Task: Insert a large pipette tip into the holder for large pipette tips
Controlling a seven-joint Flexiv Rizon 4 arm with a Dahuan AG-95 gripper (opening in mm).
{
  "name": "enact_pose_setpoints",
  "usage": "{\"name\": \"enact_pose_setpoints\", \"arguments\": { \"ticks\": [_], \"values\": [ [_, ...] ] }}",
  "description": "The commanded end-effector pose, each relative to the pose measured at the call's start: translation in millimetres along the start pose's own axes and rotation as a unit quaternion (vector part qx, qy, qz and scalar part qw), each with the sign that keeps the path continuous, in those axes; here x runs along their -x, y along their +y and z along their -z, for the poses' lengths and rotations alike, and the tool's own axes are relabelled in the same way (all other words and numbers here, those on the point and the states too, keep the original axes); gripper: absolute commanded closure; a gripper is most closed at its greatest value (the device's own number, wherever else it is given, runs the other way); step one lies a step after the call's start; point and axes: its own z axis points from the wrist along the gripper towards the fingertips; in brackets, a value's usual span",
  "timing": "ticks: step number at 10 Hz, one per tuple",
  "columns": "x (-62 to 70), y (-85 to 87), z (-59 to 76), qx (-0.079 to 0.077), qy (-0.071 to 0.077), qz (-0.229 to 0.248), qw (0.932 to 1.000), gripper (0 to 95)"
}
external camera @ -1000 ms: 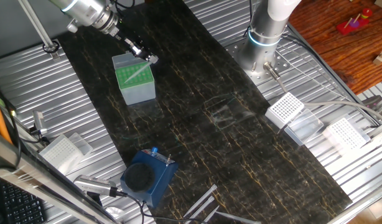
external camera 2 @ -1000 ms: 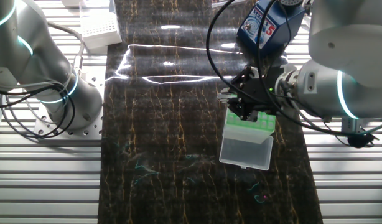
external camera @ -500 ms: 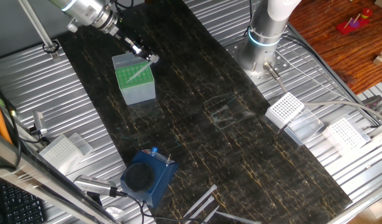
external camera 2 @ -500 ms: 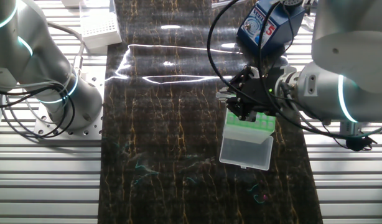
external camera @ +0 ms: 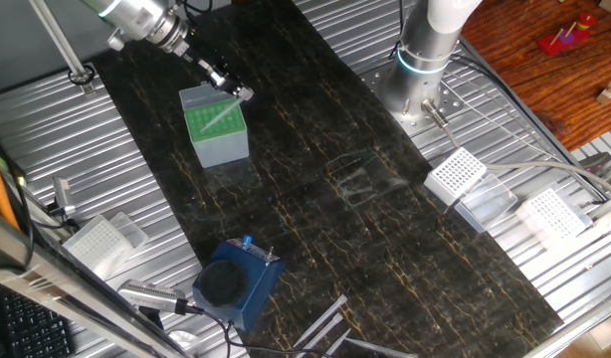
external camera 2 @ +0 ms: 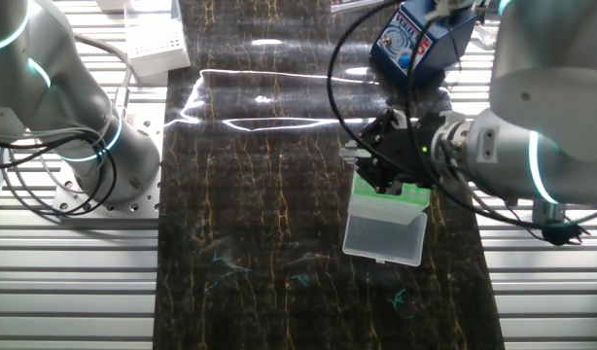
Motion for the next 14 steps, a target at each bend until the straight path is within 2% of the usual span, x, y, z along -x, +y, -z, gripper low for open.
{"name": "enact_pose_setpoints", "arguments": {
  "ticks": [1,3,5,7,8,10,11,12,14],
  "values": [
    [3.2,-1.7,0.7,0.006,0.014,0.018,0.9997,95.0],
    [9.3,-6.4,1.5,0.004,0.032,0.037,0.9988,95.0],
    [14.6,-10.4,2.0,-0.002,0.034,0.051,0.9981,95.0],
    [14.5,-10.7,2.1,-0.007,0.038,0.053,0.9978,95.0],
    [14.3,-10.7,2.1,-0.006,0.040,0.063,0.9972,57.0],
    [12.6,-12.1,4.1,-0.007,0.040,0.081,0.9959,19.0],
    [10.6,-13.5,6.3,-0.008,0.040,0.090,0.9951,19.0],
    [8.3,-15.2,8.6,-0.011,0.040,0.093,0.9948,0.0],
    [3.7,-16.7,11.5,-0.015,0.041,0.097,0.9943,0.0]
  ]
}}
